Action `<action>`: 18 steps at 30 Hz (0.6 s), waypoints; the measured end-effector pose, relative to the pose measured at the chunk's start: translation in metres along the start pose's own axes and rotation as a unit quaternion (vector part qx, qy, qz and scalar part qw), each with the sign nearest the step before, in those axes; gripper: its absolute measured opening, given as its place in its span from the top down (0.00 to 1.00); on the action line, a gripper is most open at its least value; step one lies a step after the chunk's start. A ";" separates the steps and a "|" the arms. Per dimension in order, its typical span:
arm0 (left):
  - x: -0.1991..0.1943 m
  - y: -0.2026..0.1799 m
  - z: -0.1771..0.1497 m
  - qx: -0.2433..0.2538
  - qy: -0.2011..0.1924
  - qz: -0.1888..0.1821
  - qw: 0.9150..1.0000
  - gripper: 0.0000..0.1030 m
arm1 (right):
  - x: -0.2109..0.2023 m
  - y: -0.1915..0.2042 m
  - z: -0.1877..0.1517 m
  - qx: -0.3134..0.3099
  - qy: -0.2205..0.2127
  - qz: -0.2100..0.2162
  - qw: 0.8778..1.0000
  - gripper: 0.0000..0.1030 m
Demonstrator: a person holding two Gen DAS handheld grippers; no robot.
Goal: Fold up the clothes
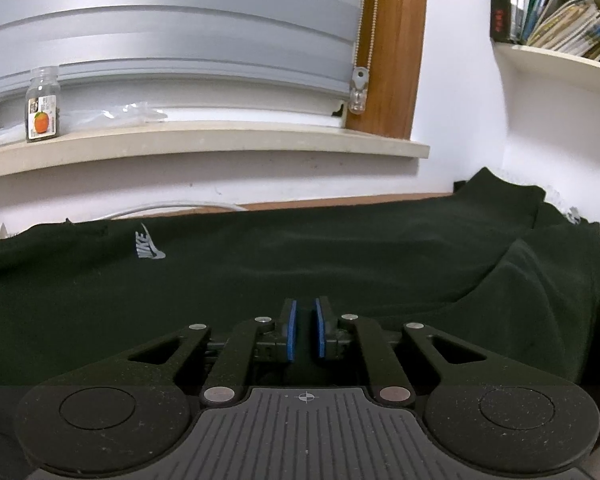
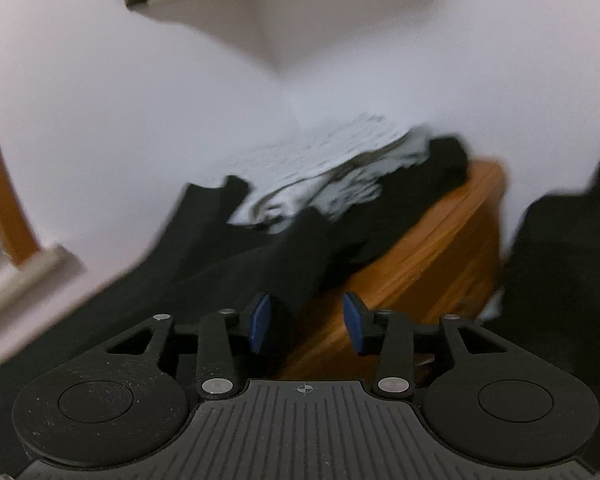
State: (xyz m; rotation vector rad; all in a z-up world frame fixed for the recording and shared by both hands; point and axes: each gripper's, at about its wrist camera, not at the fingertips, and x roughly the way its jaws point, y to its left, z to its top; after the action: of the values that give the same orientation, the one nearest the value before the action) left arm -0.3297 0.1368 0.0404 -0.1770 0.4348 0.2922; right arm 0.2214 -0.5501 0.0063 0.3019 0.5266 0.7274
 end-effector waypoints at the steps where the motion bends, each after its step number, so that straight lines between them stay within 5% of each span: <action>1: 0.000 0.001 0.000 -0.003 0.001 -0.002 1.000 0.89 | 0.003 0.003 0.001 -0.001 -0.001 0.002 1.000 0.59; 8: 0.000 0.004 0.000 -0.014 0.001 -0.005 1.000 0.88 | 0.017 0.033 0.010 -0.045 -0.045 -0.072 0.995 0.59; 14: 0.000 0.006 0.000 -0.020 0.000 -0.008 1.000 0.86 | 0.041 0.032 0.026 -0.052 -0.012 -0.068 0.996 0.60; 16: -0.001 0.007 0.000 -0.023 0.000 -0.009 1.000 0.83 | 0.040 0.029 0.031 -0.050 -0.016 -0.036 0.998 0.94; 18: -0.002 0.007 0.000 -0.027 -0.002 -0.008 1.000 0.80 | 0.024 0.029 0.036 -0.045 -0.043 -0.013 0.998 0.93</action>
State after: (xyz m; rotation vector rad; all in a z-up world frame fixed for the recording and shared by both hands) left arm -0.3338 0.1429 0.0400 -0.2328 0.4223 0.2892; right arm 0.2404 -0.5157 0.0400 0.2404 0.4137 0.7070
